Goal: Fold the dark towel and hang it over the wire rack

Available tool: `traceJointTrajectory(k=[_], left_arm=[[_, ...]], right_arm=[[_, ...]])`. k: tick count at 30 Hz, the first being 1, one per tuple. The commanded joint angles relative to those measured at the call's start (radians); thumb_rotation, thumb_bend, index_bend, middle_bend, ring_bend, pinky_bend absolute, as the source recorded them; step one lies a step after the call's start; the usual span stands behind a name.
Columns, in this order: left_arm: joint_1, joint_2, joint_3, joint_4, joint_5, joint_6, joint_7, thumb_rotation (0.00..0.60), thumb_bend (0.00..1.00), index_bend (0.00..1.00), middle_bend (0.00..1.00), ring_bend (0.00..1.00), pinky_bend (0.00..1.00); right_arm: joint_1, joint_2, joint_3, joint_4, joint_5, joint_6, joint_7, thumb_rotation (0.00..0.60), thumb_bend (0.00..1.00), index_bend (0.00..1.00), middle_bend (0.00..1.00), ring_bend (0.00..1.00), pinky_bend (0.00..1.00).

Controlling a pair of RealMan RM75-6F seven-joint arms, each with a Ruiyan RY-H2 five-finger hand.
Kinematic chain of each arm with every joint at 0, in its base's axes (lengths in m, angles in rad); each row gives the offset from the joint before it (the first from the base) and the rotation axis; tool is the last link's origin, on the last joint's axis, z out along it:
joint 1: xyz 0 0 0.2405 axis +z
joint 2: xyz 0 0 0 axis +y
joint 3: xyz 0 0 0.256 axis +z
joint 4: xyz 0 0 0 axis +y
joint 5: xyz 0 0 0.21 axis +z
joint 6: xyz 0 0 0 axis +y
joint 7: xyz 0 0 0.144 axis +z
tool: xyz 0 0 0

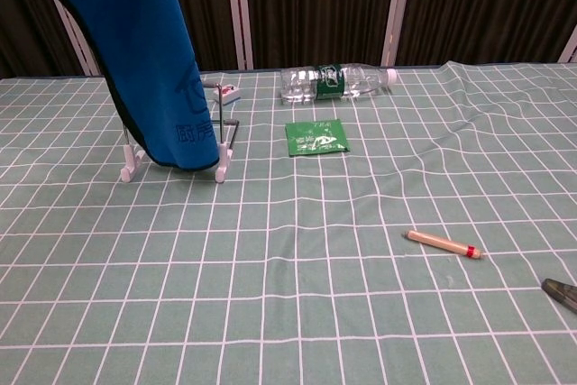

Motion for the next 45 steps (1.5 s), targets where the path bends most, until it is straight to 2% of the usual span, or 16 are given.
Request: traceJointTrajectory(k=[1,5,14,24,45], left_arm=[[-0.017,-0.037,0.023,0.052,0.029,-0.033,-0.031,0.600,0.81,0.89,1.00,0.96,1.00],[-0.036,-0.078,0.033,0.116,0.018,-0.051,-0.044,0.600,0.81,0.89,1.00,0.96,1.00],[-0.092,-0.172,0.022,0.292,-0.028,-0.078,-0.073,0.600,0.81,0.89,1.00,0.96,1.00],[-0.137,-0.258,0.026,0.434,-0.042,-0.124,-0.106,0.600,0.81,0.89,0.99,0.95,1.00],[-0.165,-0.490,0.037,0.810,-0.099,-0.281,-0.257,0.600,0.81,0.88,0.97,0.93,1.00]], right_arm=[[0.003,-0.002,0.000,0.001,0.003,-0.006,-0.002,0.600,0.00,0.00,0.00,0.00,0.00],[0.004,-0.004,0.001,0.002,0.007,-0.011,-0.007,0.600,0.00,0.00,0.00,0.00,0.00],[0.003,-0.004,0.007,-0.005,0.020,-0.011,-0.013,0.600,0.00,0.00,0.00,0.00,0.00],[0.019,-0.016,0.012,0.010,0.057,-0.057,-0.030,0.600,0.00,0.00,0.00,0.00,0.00],[0.032,-0.036,0.017,0.011,0.099,-0.095,-0.082,0.600,0.00,0.00,0.00,0.00,0.00]])
